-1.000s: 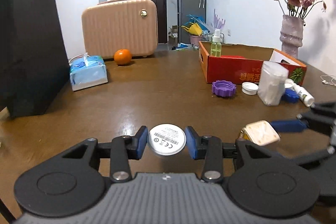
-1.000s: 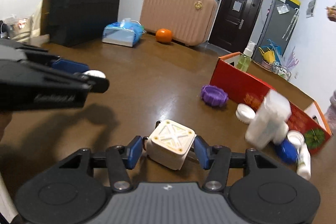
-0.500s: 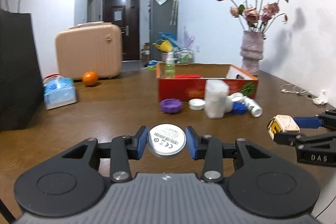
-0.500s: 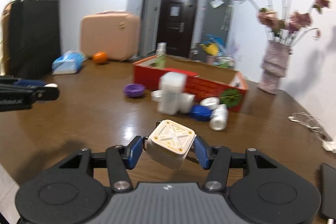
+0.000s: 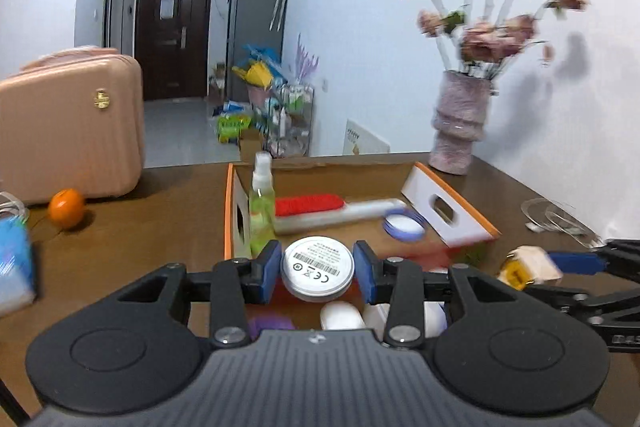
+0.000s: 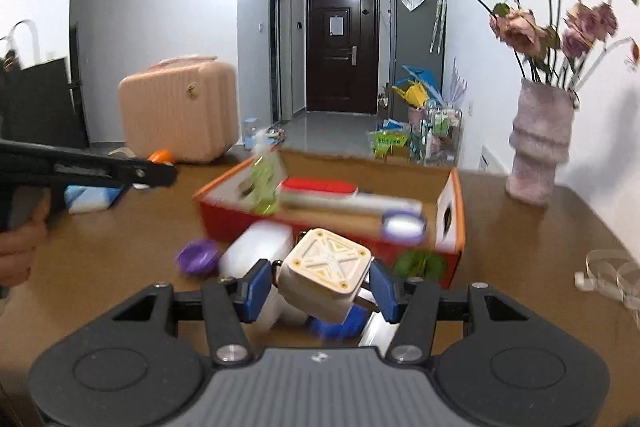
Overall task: Organize rigid objects
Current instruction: 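Carry the tin and the cube plug into the red box with both grippers and release, then withdraw both grippers from the box back over the table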
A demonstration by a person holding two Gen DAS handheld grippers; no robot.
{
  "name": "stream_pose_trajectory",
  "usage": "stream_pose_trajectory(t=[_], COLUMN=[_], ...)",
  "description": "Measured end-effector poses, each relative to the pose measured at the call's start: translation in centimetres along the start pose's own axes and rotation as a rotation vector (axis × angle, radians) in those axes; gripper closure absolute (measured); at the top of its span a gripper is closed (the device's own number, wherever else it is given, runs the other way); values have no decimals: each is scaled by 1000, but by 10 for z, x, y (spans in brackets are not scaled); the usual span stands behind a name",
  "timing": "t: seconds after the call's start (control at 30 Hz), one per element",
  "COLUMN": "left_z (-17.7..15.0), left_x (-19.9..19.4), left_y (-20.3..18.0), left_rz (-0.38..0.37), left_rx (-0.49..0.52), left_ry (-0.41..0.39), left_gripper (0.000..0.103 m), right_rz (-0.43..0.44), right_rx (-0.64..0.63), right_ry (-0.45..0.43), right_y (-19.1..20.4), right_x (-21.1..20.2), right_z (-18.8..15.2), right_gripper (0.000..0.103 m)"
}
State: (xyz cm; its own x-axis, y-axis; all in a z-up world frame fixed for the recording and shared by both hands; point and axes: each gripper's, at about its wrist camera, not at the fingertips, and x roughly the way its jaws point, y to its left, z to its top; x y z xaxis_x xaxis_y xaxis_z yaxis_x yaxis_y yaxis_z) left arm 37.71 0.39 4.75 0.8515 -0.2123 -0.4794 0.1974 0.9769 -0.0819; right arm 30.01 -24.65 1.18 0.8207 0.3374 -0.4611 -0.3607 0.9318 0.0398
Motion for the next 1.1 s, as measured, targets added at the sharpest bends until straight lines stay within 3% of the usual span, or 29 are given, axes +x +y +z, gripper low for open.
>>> stream_pose_trajectory(t=[0.1, 0.23, 0.37, 0.5, 0.57, 0.67, 0.8, 0.93, 1.0, 1.1], left_z=[30, 36, 34, 24, 21, 21, 27, 34, 35, 31], left_x=[72, 163, 206, 220, 219, 209, 171, 109, 71, 15], left_y=[8, -2, 4, 14, 16, 16, 19, 20, 22, 26], left_rz=[-35, 28, 48, 50, 42, 28, 33, 25, 32, 67], left_rx=[-6, 84, 59, 27, 24, 35, 37, 39, 43, 37], left_ry=[115, 280, 340, 366, 367, 351, 297, 224, 164, 88], left_gripper=[63, 63, 63, 63, 61, 59, 57, 54, 47, 42], right_rz=[-8, 29, 25, 15, 5, 12, -12, -25, -38, -56], right_rx=[-8, 30, -3, -51, -67, -83, -30, -18, -14, -26], right_ry=[21, 138, 247, 306, 316, 283, 219, 159, 107, 10], right_y=[-23, -48, -54, -48, -43, -41, -54, -57, -55, -48], right_x=[50, 146, 224, 263, 271, 272, 254, 207, 174, 124], right_z=[39, 79, 89, 88, 86, 86, 97, 105, 108, 104], right_gripper=[50, 50, 50, 49, 50, 41, 40, 33, 21, 20])
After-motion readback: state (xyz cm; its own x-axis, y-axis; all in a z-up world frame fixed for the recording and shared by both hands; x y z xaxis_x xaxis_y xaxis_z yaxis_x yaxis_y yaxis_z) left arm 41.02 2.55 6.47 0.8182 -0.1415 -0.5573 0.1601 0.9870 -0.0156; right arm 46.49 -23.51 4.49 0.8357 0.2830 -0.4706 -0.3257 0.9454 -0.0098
